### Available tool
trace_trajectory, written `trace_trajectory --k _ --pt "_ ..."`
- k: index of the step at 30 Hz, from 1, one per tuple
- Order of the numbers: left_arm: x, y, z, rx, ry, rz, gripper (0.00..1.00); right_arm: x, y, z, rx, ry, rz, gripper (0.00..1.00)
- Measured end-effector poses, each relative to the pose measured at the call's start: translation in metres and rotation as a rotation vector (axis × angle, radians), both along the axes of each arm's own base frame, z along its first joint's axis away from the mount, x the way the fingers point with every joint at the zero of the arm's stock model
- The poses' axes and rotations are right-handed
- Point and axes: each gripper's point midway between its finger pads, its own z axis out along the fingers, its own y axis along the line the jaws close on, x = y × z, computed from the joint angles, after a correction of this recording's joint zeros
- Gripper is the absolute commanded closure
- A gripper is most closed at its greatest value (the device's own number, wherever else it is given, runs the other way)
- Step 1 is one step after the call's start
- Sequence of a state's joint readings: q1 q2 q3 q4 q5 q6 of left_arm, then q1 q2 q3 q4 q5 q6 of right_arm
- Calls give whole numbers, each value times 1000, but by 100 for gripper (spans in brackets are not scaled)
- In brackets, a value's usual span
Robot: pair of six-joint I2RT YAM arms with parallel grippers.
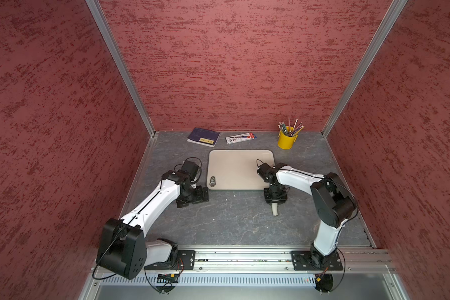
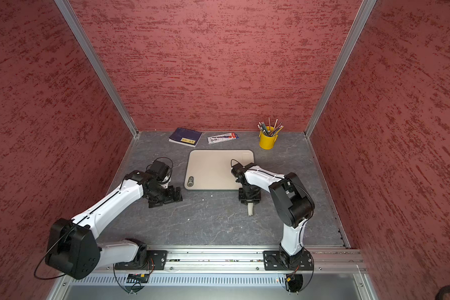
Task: Align the knife with the edge of the cutting board
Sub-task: Place the knife at the edge of the cutting board.
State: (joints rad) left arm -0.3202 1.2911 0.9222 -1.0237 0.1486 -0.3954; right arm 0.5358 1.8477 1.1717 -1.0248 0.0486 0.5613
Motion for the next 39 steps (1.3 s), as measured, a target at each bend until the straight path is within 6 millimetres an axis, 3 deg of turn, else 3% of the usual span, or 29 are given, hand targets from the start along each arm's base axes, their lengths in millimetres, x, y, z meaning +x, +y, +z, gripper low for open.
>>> trace_trajectory --k 39 --pt "0 0 0 -3 1 0 0 0 0 0 3 1 -7 53"
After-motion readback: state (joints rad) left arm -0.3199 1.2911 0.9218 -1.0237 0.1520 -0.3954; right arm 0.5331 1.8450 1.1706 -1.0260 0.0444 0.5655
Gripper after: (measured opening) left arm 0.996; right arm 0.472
